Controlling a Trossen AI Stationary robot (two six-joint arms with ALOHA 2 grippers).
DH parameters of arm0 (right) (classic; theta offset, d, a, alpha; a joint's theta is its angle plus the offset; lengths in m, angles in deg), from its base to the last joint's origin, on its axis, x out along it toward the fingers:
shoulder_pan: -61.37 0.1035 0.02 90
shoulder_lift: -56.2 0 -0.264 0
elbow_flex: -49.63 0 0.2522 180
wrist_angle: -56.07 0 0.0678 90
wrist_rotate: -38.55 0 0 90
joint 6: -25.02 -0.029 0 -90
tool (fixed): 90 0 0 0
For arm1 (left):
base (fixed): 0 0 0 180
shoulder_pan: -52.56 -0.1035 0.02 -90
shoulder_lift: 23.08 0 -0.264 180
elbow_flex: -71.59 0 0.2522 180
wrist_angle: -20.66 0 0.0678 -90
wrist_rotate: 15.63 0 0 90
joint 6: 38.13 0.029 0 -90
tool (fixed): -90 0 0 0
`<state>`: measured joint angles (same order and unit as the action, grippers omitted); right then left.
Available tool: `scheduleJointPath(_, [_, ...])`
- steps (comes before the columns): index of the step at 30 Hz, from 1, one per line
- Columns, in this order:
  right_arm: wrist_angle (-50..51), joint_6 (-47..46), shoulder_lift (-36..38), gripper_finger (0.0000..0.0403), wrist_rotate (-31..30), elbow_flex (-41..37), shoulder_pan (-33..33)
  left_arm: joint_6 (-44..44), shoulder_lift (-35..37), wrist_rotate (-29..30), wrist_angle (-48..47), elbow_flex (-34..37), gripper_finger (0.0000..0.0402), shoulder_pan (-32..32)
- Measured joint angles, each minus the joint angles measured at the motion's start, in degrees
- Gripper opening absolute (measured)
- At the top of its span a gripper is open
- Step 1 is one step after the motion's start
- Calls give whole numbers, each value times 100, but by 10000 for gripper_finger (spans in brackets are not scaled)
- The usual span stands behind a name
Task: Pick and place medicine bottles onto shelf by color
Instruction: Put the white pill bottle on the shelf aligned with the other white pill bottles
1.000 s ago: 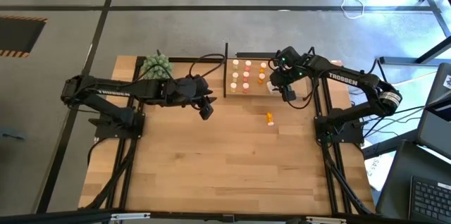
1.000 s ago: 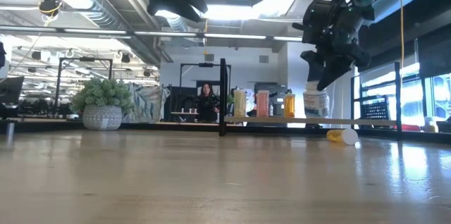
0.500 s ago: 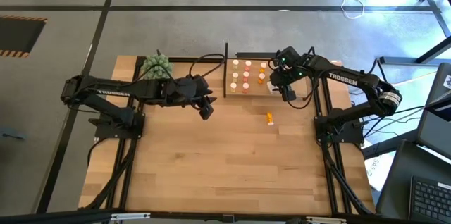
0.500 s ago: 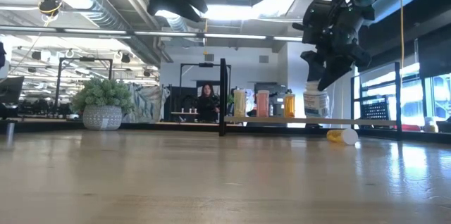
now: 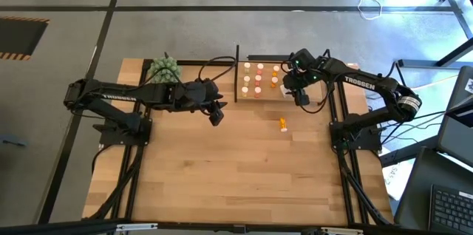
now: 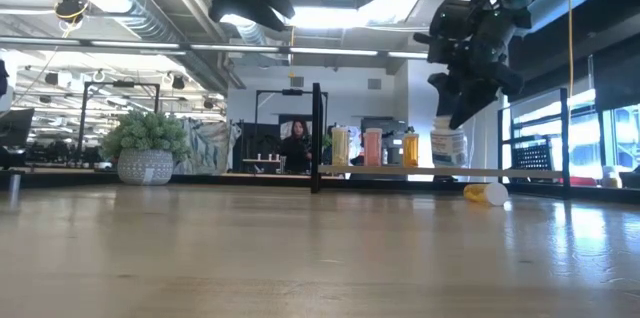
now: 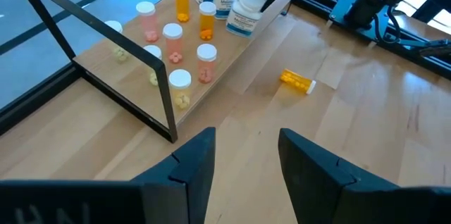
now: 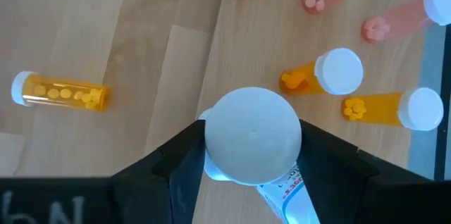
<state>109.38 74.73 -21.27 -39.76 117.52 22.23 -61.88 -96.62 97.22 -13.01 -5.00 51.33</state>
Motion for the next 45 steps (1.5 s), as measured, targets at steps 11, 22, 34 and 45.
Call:
scheduleJointPath(11, [-41, -317, -9, 233, -33, -7, 0, 0, 0, -2, 0, 0, 150, 2])
scheduleJointPath(22, [126, -467, -9, 234, -247, 335, 0, 0, 0, -2, 0, 0, 150, 2])
scheduleJointPath(34, [922, -1097, 128, 234, -265, 985, -2, 0, 0, -2, 0, 0, 150, 4])
scheduleJointPath(45, [1002, -1794, 276, 234, 2436, 762, 85, 9, 2, -2, 2, 0, 150, 4])
